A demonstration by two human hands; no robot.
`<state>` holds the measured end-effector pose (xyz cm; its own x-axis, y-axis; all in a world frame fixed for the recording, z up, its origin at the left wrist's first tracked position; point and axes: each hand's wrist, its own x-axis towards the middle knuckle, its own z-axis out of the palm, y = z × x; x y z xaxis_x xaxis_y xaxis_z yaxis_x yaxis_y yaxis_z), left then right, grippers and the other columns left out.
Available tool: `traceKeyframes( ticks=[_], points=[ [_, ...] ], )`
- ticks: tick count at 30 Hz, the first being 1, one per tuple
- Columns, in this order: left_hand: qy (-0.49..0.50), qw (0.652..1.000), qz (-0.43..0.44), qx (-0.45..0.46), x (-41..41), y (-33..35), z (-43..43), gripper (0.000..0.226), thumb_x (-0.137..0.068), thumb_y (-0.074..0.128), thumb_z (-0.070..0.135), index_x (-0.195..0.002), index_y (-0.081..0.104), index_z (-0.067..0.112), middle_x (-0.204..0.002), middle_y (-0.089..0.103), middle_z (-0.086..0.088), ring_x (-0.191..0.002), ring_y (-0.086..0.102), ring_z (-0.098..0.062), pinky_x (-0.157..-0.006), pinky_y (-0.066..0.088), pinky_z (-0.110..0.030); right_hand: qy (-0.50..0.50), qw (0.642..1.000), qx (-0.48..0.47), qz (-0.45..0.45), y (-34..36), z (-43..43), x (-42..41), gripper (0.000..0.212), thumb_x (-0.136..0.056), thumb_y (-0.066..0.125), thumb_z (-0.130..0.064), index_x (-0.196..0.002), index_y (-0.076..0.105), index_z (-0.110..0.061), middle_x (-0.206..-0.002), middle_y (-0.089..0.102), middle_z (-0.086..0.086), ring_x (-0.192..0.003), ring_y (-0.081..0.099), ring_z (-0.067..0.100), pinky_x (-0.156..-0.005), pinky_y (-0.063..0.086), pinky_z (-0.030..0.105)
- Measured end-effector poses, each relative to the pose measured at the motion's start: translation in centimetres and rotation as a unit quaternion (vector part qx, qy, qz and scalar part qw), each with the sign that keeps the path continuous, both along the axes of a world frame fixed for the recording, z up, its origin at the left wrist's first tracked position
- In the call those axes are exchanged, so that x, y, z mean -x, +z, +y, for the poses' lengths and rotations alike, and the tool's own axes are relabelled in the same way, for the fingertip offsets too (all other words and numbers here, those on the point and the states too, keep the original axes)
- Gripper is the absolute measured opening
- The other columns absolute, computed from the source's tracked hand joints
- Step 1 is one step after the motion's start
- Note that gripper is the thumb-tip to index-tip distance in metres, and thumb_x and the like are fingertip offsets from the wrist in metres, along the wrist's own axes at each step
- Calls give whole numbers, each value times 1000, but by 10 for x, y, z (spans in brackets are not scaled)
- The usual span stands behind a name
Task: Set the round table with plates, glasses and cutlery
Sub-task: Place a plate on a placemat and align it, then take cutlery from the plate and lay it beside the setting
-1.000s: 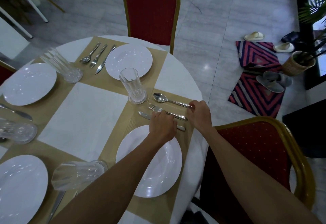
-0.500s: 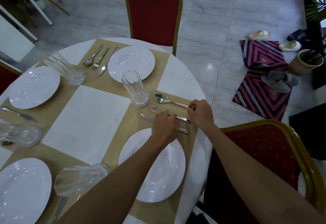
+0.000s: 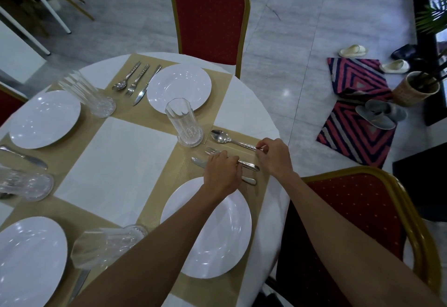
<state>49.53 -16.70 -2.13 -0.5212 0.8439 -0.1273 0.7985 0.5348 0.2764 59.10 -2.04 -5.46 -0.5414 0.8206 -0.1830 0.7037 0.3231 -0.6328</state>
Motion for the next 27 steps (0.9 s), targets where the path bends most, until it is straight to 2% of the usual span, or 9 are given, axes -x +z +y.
traceKeyframes(
  ticks=[5,8,11,14,19,22,23,25,27],
  points=[
    [12,1000,-18,-20,-2,13,-3,34,-97,44,34,-113,69,16,-107,66,-9,-103,60,-27,-95,43,-38,-26,1000,2,15,11,-7,-8,19,-89,65,-18,-107,70,-20,-100,60,5,-86,60,16,-74,42,24],
    [17,998,-37,-39,-5,28,-9,36,-98,47,32,-123,65,15,-122,64,-11,-114,57,-27,-98,42,-37,-43,998,-4,35,22,-20,-14,19,-89,64,-17,-106,70,-22,-102,61,4,-86,61,14,-74,43,22],
    [20,995,-81,-55,-6,45,-22,39,-98,48,27,-133,59,16,-127,61,-9,-118,54,-26,-96,44,-37,-47,997,-7,63,37,-41,-16,20,-85,64,-13,-103,72,-20,-102,64,2,-87,61,11,-76,41,18],
    [10,990,-127,-62,-6,61,-44,39,-97,50,21,-135,57,18,-130,59,-6,-123,51,-25,-98,44,-38,-44,996,-1,75,57,-72,-18,18,-84,65,-11,-99,72,-20,-100,66,0,-87,62,11,-74,38,16],
    [12,987,-143,-73,-5,83,-101,40,-95,51,15,-136,56,14,-138,57,-4,-128,50,-24,-105,42,-40,-28,994,13,108,84,-141,-20,15,-84,66,-9,-97,73,-16,-93,68,-2,-84,62,14,-74,36,16],
    [4,988,-134,-73,-8,93,-141,41,-96,51,17,-137,54,15,-140,56,-4,-129,49,-25,-107,40,-41,-31,992,27,120,98,-185,-25,14,-86,67,-9,-96,73,-15,-89,68,-6,-80,61,11,-67,37,8],
    [-1,988,-133,-74,-9,97,-156,41,-96,51,18,-137,54,14,-141,55,-4,-131,48,-24,-108,39,-39,-34,991,32,122,101,-200,-26,13,-86,67,-9,-96,73,-16,-90,69,-7,-78,61,10,-69,39,9],
    [-11,988,-135,-79,-12,104,-190,41,-97,50,19,-138,54,13,-143,54,-4,-133,47,-23,-111,37,-37,-28,991,43,123,105,-233,-30,13,-87,67,-11,-95,73,-19,-92,71,-7,-80,63,9,-78,45,19],
    [-18,986,-142,-87,-15,113,-223,41,-98,49,18,-138,54,12,-143,54,-5,-133,47,-22,-112,36,-35,-15,991,61,118,107,-266,-33,12,-88,67,-11,-95,73,-20,-92,71,-9,-85,64,10,-81,45,22]
  ],
)
